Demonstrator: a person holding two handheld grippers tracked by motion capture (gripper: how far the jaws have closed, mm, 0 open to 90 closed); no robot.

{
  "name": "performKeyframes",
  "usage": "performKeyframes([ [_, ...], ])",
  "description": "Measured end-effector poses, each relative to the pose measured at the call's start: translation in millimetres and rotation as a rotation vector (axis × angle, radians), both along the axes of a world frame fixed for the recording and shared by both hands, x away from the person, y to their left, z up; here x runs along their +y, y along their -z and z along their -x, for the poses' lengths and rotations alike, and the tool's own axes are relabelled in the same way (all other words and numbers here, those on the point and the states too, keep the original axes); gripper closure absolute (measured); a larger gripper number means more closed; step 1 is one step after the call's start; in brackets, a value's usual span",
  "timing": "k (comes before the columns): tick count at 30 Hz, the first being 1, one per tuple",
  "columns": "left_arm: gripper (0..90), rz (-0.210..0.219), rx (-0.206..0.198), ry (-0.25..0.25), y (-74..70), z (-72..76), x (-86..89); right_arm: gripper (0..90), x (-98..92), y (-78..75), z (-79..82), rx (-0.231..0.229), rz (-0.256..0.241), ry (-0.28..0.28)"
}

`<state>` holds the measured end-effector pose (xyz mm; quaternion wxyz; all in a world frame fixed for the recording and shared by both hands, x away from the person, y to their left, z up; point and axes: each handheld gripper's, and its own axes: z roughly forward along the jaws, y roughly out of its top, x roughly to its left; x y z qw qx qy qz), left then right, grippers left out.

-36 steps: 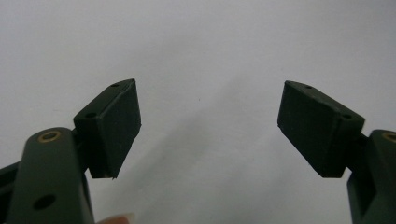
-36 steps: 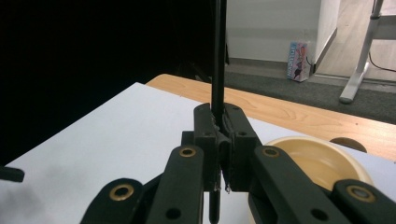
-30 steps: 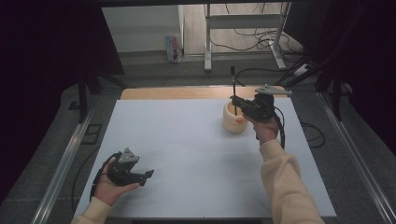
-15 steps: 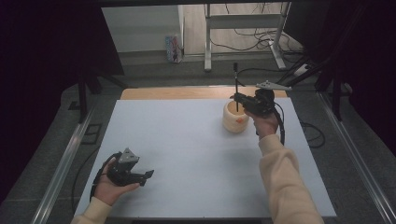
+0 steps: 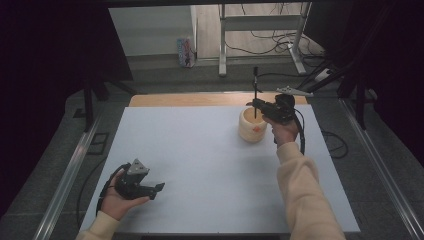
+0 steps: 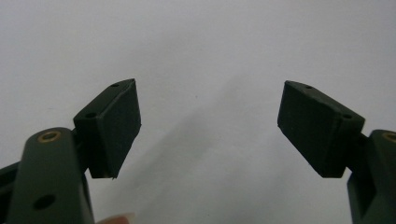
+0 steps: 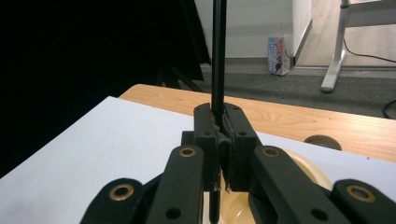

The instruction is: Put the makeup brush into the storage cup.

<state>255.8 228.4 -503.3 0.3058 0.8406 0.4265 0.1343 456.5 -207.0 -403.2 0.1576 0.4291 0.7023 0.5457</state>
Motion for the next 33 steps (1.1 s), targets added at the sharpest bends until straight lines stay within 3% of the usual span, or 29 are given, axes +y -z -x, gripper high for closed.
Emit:
performKeyframes([
  [8,22.5,0.007,0.008,0.012,-0.4,0.0,-1.0,85.8,-6.0,6.7,-9.6,0.013,-0.01,0.033],
  [14,22.2,0.002,0.01,0.011,0.0,-0.3,-1.3,85.8,-7.8,10.5,-15.8,0.022,-0.05,0.055],
  [23,21.9,0.007,0.011,0.005,0.2,-0.1,-0.5,85.8,-3.8,8.8,-24.6,0.018,-0.021,0.071],
  [33,21.7,0.002,0.013,0.007,0.6,-0.2,0.0,85.6,0.1,22.9,-31.7,0.034,-0.003,0.095],
])
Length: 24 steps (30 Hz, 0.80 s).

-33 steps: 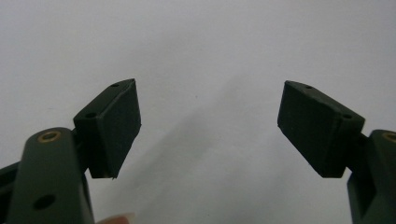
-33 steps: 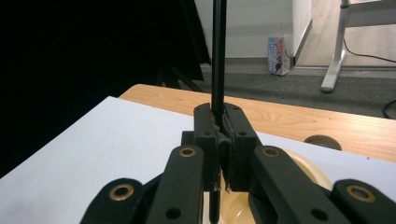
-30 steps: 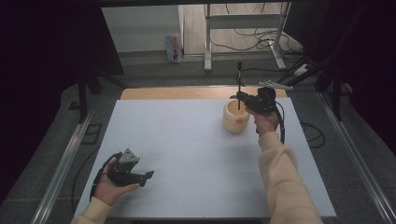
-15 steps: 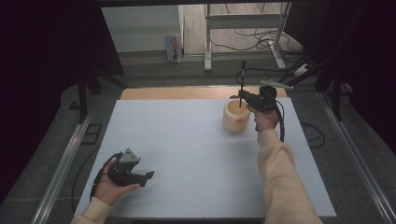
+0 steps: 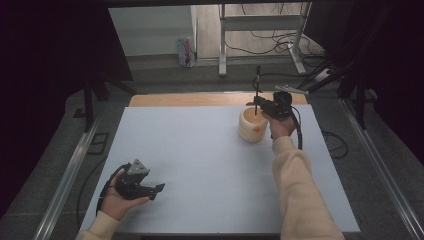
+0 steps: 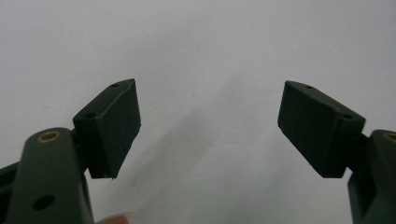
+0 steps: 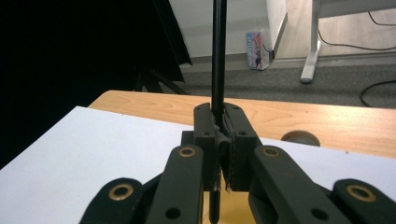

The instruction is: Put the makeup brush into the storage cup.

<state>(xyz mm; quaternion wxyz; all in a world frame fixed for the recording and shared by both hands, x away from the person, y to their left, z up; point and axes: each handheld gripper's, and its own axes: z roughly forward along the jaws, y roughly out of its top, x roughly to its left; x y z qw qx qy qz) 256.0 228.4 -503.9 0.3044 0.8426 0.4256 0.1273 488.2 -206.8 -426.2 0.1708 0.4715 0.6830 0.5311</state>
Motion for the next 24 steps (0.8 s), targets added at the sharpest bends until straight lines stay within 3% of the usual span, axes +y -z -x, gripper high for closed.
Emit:
performKeyframes([
  [8,21.6,-0.004,0.004,0.0,0.9,0.1,0.4,85.5,4.3,19.8,0.8,0.025,0.034,0.022],
  [24,21.5,-0.01,0.012,0.005,2.3,-0.6,0.1,85.2,5.6,34.0,4.3,0.029,0.079,0.026],
])
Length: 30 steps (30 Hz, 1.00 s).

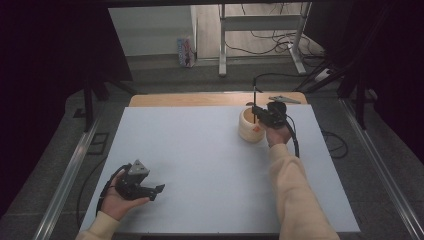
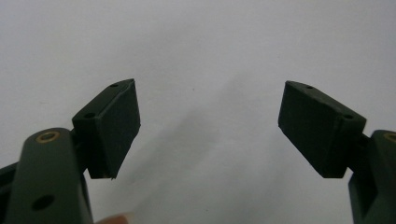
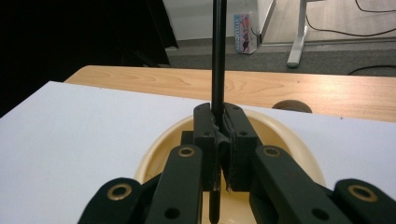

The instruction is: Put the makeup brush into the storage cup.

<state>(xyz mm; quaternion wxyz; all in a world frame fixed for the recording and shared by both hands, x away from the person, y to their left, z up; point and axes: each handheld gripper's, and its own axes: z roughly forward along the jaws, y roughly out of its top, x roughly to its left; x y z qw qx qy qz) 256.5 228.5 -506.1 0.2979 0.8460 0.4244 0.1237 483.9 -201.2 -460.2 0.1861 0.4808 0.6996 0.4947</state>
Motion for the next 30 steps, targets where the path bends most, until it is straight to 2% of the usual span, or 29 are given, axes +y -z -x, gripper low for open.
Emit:
performKeyframes([
  [6,21.5,-0.001,0.001,0.001,0.2,-0.2,-0.3,84.4,2.9,1.1,0.2,-0.004,0.036,-0.013],
  [8,21.5,-0.004,0.001,0.001,0.2,-0.3,-0.5,73.9,3.3,1.1,0.8,-0.009,0.036,-0.025],
  [9,21.5,-0.004,0.001,0.001,0.2,-0.3,-0.5,73.9,3.3,1.1,0.8,-0.009,0.036,-0.025],
  [10,21.5,-0.005,0.001,0.002,0.1,-0.2,-0.6,63.7,3.1,-0.2,2.1,-0.022,0.019,-0.027],
  [11,21.5,-0.005,0.001,0.002,0.1,-0.2,-0.6,63.7,3.1,-0.2,2.1,-0.022,0.019,-0.027],
  [12,21.4,-0.005,0.001,0.002,0.1,-0.1,-0.6,55.9,2.5,-3.0,4.0,-0.038,0.006,-0.012],
  [14,21.4,-0.003,0.001,0.001,0.1,-0.1,-0.4,53.4,2.1,-4.8,5.1,-0.047,0.0,-0.002],
  [15,21.4,-0.002,0.001,0.001,-0.1,-0.1,-0.3,47.7,1.0,-8.4,6.8,-0.057,-0.013,0.009],
  [17,21.4,-0.002,0.001,0.001,-0.2,-0.1,-0.4,45.9,0.3,-10.1,7.8,-0.059,-0.02,0.011],
  [19,21.4,-0.003,0.001,0.001,-0.4,-0.1,-0.5,39.6,-1.8,-13.8,9.7,-0.054,-0.035,-0.004],
  [24,21.4,-0.004,0.001,0.0,-0.4,-0.1,-0.5,34.0,-4.5,-17.4,14.1,-0.036,-0.022,-0.039],
  [30,21.3,-0.004,-0.002,-0.002,-1.1,0.0,-0.2,30.5,-7.6,-24.0,21.3,-0.04,-0.028,-0.07],
])
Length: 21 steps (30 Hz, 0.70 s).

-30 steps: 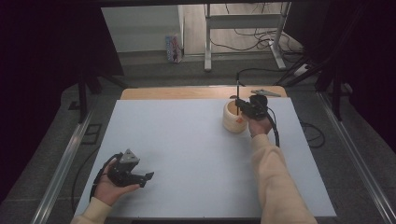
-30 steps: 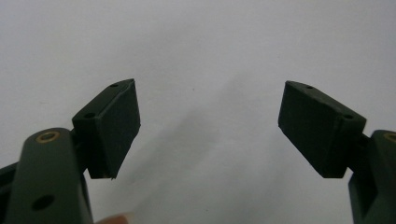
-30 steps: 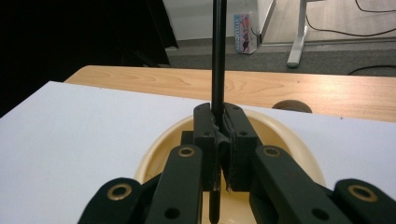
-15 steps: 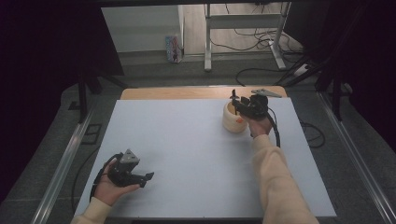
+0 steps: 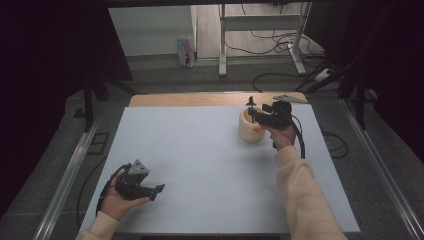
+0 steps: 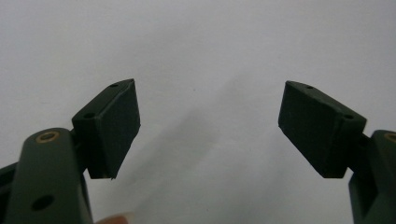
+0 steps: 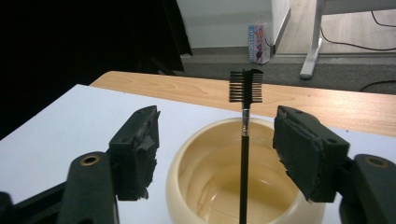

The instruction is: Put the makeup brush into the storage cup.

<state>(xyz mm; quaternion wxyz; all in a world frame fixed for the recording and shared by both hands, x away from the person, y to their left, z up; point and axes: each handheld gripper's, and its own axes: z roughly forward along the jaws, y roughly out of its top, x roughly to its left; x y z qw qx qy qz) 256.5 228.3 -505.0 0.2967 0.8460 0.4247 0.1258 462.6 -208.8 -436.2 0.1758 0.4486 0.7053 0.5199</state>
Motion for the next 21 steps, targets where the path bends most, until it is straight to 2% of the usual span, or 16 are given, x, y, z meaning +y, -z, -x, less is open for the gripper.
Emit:
performKeyframes([
  [2,21.4,0.001,-0.002,-0.001,-0.2,0.0,0.0,30.2,-0.1,-0.7,1.1,0.001,0.002,-0.006],
  [4,21.3,0.002,-0.003,-0.001,-0.5,-0.2,0.1,30.1,-0.1,-2.0,4.8,-0.005,0.031,-0.024],
  [8,21.3,0.012,-0.007,-0.007,-1.8,-1.4,-0.3,29.2,0.6,-2.2,8.8,-0.003,0.051,-0.043],
  [11,21.2,0.015,-0.009,-0.007,-2.7,-2.2,-0.6,27.8,1.2,-3.3,13.1,-0.009,0.061,-0.068],
  [21,21.2,0.014,-0.01,-0.015,-2.4,-2.6,-0.1,26.8,2.4,-4.2,19.5,-0.009,0.076,-0.1],
])
